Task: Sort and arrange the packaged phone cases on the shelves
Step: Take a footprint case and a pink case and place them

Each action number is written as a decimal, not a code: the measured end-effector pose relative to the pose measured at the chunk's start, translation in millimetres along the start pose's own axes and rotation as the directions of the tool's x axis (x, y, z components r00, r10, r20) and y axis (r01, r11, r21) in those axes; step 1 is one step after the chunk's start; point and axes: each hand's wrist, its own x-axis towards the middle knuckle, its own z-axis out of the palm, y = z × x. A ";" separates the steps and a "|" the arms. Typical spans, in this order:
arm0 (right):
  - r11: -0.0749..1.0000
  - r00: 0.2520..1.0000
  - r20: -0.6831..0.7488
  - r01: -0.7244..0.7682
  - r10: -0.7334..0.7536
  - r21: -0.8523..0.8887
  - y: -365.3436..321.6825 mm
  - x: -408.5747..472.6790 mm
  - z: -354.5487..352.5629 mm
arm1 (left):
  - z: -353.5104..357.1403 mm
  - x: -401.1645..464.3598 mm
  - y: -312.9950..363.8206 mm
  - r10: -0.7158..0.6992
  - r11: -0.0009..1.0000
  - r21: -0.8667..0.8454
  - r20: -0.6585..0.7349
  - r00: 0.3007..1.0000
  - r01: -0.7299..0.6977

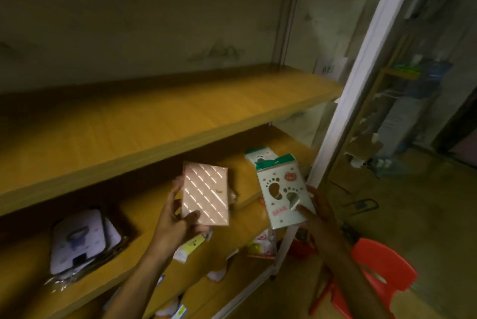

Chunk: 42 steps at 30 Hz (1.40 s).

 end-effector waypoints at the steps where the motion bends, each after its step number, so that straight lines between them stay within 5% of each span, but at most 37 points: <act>1: 1.000 1.000 0.015 -0.001 0.001 -0.003 1.2 15.9 3.2 | 2.0 11.0 -0.1 0.000 1.000 0.016 -0.031 1.000 0.000; 10: 0.997 0.986 0.150 -0.068 0.072 -0.026 9.1 116.3 34.4 | 10.6 67.7 -14.9 -0.040 0.995 0.086 -0.217 0.975 0.060; 13: 0.996 0.979 0.185 -0.078 0.085 -0.042 12.8 143.2 35.2 | 12.1 69.6 -16.1 -0.006 0.956 0.282 -0.258 0.966 0.081; 17: 0.995 0.961 0.264 -0.070 0.086 -0.071 18.1 174.4 27.9 | 18.5 62.1 -11.9 0.150 0.695 0.710 -0.296 0.943 0.112; 20: 0.993 0.942 0.316 -0.106 0.115 -0.046 18.3 193.1 19.6 | 33.9 54.8 -6.4 0.256 0.484 0.862 -0.305 0.917 0.151; 28: 0.989 0.903 0.405 -0.119 0.143 -0.083 17.4 234.7 -16.4 | 110.7 55.9 -8.9 0.308 0.525 0.851 -0.196 0.931 0.005; 35: 0.978 0.845 0.495 -0.148 0.202 -0.147 28.3 256.9 -23.4 | 149.0 53.1 -22.4 0.384 0.425 0.905 -0.198 0.902 0.017; 42: 0.952 0.824 0.526 -0.052 0.211 -0.301 34.0 262.4 -11.6 | 163.3 53.8 -19.8 0.393 0.437 0.895 -0.279 0.876 0.089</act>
